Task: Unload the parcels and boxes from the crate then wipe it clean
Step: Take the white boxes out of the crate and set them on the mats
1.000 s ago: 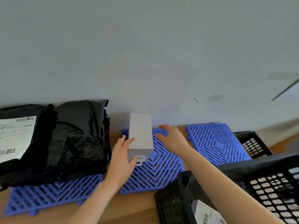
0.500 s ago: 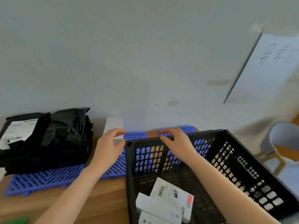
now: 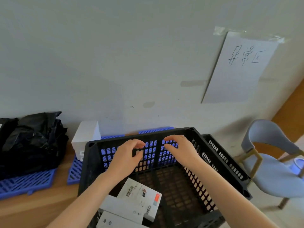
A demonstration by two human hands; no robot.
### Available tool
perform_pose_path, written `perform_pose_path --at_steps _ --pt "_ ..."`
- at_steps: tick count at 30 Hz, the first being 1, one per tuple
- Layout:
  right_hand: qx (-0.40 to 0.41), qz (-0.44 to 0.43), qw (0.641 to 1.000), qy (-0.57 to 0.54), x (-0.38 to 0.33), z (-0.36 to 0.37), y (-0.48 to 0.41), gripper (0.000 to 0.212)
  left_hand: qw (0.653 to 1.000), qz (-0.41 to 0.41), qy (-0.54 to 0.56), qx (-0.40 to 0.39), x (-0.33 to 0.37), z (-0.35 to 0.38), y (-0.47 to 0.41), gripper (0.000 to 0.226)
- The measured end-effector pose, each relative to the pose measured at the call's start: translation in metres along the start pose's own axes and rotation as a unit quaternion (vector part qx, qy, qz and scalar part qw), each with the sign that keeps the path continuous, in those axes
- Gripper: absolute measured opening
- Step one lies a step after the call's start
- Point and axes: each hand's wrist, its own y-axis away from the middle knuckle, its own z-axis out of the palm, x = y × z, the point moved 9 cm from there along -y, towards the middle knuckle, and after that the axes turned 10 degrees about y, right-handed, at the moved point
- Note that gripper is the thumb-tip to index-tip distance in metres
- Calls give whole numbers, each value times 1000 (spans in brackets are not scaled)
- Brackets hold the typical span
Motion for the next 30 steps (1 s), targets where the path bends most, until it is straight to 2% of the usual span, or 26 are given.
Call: perform_pose_path --at_steps 8,17,24,30 --pt "-58 -37 996 59 37 -10 -84 33 1000 -17 3 11 -6 61 -80 30" --pt "-105 -104 988 47 64 -13 -139 32 996 -67 -30 48 -19 87 -114 34" --pt "-139 -217 965 39 76 -17 -157 32 980 -117 -45 154 -2 104 -100 32" --pt "-198 -324 925 11 70 5 -134 29 949 -199 -58 239 20 130 -42 31"
